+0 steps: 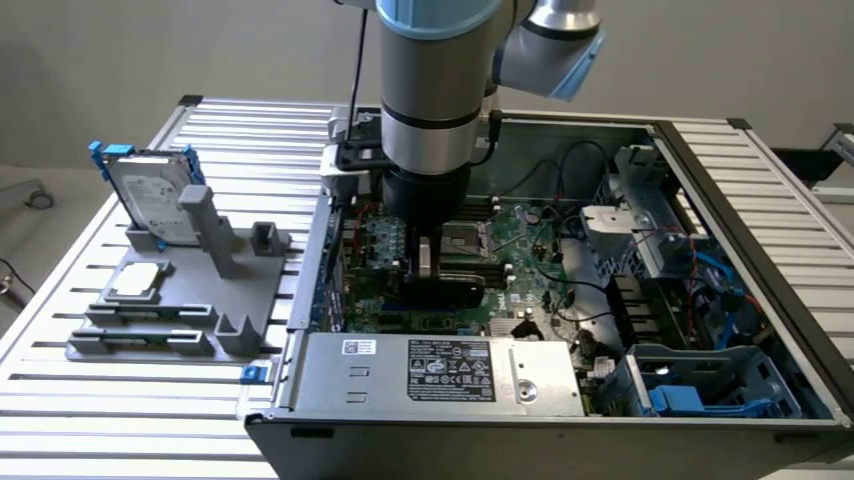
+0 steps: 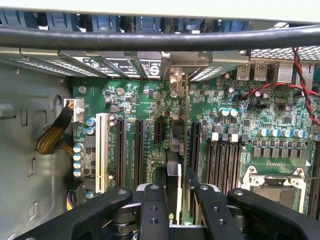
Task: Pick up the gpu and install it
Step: 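Insert the gpu into the slot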
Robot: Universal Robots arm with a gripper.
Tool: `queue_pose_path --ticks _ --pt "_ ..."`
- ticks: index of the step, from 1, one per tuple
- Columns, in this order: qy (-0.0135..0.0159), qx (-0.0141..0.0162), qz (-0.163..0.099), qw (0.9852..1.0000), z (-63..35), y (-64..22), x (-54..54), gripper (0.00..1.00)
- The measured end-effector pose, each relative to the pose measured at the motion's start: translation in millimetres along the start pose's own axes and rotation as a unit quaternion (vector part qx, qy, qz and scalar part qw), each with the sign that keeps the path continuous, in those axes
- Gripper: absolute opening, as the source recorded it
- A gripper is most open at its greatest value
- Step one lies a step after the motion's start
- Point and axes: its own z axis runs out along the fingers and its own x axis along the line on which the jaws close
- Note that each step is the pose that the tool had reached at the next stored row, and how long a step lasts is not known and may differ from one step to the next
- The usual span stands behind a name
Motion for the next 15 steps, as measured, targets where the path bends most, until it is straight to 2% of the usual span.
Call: queue_pose_path --ticks 1,3,6,7,8,9,11,12,15 --pt "0.0001 0.0000 0.000 1.0000 0.1 0.0 0.1 0.28" --pt "0.0004 -0.0001 0.000 1.0000 -0.3 0.0 0.1 0.40" --pt "0.0005 -0.0002 0.000 1.0000 -0.8 0.0 0.1 0.46" --pt "0.0005 -0.0002 0.000 1.0000 -1.0 0.0 0.1 0.57" --pt "0.0007 -0.0003 0.000 1.0000 -1.6 0.1 0.1 0.57" --pt "0.0006 -0.0003 0.000 1.0000 -2.5 0.1 0.1 0.63" --pt "0.0005 -0.0004 0.000 1.0000 -6.2 0.1 0.0 0.63" --pt "0.0005 -0.0005 0.000 1.0000 -8.4 0.1 0.0 0.69" --pt "0.0005 -0.0007 0.000 1.0000 -14.2 0.0 -0.4 0.69"
